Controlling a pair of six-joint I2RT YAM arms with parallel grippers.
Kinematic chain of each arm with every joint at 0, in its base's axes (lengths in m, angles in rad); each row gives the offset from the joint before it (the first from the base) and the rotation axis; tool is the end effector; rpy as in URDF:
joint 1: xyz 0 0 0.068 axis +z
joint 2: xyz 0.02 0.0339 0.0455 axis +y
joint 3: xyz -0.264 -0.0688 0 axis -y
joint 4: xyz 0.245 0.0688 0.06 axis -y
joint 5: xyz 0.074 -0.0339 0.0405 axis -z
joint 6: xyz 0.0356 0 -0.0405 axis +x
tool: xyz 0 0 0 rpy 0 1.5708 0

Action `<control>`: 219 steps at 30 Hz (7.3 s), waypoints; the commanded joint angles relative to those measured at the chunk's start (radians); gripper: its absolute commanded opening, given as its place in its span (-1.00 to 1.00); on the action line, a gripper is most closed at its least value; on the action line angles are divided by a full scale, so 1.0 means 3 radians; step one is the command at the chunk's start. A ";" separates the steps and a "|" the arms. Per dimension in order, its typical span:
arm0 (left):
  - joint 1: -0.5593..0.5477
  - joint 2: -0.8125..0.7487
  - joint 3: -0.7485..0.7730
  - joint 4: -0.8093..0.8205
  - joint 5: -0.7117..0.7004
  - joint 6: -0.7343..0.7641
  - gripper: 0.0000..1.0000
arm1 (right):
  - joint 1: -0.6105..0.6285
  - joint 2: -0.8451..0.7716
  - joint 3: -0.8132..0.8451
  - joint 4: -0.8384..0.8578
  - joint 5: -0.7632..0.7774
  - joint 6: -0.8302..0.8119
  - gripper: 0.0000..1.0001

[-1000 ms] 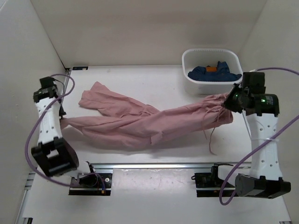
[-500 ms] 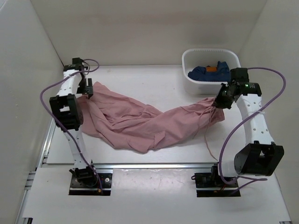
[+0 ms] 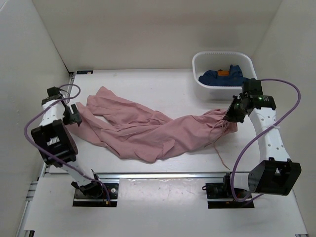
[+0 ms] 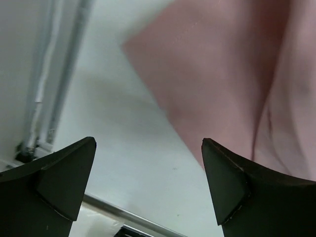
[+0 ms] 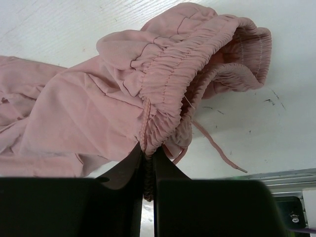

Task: Fold and stack the trousers
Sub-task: Flatten the trousers out, then fold the trousers

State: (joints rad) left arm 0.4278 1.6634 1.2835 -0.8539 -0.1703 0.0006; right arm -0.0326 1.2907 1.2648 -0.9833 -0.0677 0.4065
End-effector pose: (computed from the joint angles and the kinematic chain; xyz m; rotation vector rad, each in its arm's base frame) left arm 0.2980 0.1425 0.2383 -0.6399 2.7562 0.3383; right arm 0.2518 -0.0058 0.3281 0.5400 2.5363 0.2253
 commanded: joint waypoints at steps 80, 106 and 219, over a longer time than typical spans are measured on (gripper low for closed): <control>-0.0373 0.0689 0.0054 0.0582 -0.0368 -0.0002 -0.37 | -0.0653 0.1782 -0.0473 0.0726 0.0947 0.0957 -1.00; -0.0521 0.2457 0.2257 -0.0395 0.0154 -0.0002 1.00 | -0.0254 0.1885 0.0330 0.0414 0.0798 0.0302 -1.00; 0.0456 -0.0749 -0.1429 -0.0284 -0.0495 -0.0002 0.14 | 0.1352 -0.0105 -0.1664 0.0439 0.1460 0.2122 -0.48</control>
State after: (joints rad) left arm 0.5945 1.3853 0.9272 -0.9653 -0.2924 -0.0006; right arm 0.3843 1.1896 0.8116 -0.9165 0.4664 0.9985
